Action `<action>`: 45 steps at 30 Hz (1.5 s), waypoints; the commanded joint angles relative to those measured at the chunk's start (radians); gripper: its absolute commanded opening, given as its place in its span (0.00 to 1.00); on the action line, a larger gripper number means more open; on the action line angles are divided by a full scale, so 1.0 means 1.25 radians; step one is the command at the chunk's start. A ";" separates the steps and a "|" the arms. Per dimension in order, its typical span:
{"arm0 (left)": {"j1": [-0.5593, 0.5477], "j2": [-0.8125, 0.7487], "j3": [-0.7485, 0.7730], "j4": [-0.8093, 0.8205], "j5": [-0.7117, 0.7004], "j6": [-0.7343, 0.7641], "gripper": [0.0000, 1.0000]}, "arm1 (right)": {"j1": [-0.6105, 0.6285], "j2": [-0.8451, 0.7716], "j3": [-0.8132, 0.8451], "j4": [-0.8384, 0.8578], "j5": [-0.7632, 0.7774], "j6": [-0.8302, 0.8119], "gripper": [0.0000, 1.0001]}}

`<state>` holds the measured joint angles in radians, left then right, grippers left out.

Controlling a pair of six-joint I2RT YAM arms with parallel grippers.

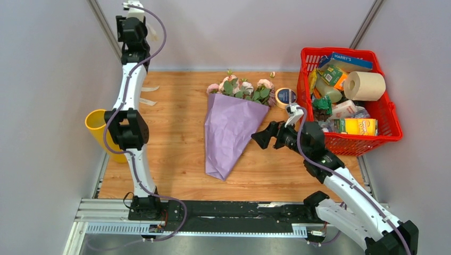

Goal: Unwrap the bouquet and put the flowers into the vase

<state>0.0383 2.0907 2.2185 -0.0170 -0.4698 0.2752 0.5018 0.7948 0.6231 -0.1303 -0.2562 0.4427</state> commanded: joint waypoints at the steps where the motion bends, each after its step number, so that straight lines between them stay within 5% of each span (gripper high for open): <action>1: 0.004 0.038 0.039 -0.065 0.006 -0.050 0.68 | 0.002 -0.008 0.046 0.010 -0.015 -0.011 1.00; 15: 0.047 -0.006 0.118 -0.575 0.186 -0.362 0.75 | 0.002 -0.124 0.044 -0.074 -0.011 -0.014 1.00; 20: 0.077 -0.021 0.033 -0.619 0.218 -0.397 0.77 | 0.001 -0.195 0.045 -0.126 -0.004 -0.017 1.00; 30: 0.082 -0.010 0.093 -0.804 0.272 -0.370 0.80 | 0.001 -0.222 0.044 -0.153 -0.038 0.005 1.00; 41: 0.101 -0.043 0.067 -0.841 0.327 -0.420 0.81 | 0.002 -0.312 0.044 -0.171 -0.025 0.047 1.00; 45: 0.156 -0.059 0.012 -0.765 0.585 -0.489 0.81 | 0.002 -0.327 0.040 -0.177 -0.020 0.051 0.99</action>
<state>0.1638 2.1044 2.2807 -1.0466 -0.0273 -0.2283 0.5018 0.4011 0.6445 -0.3424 -0.2855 0.4728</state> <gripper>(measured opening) 0.808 0.996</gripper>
